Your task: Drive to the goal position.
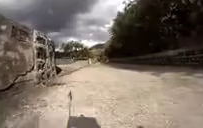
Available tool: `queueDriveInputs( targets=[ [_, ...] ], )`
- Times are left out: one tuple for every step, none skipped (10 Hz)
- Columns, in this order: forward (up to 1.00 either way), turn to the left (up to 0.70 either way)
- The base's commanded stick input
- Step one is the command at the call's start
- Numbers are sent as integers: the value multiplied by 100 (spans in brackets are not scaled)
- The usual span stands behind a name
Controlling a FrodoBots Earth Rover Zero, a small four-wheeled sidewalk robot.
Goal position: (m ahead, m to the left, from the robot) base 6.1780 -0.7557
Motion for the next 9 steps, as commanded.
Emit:
queueDriveInputs(
  targets=[
    [85, 0],
    [85, 0],
    [85, 0],
    [85, 0],
    [85, 0],
    [85, 0],
    [85, 0],
    [85, 0],
    [85, 0]
  ],
)
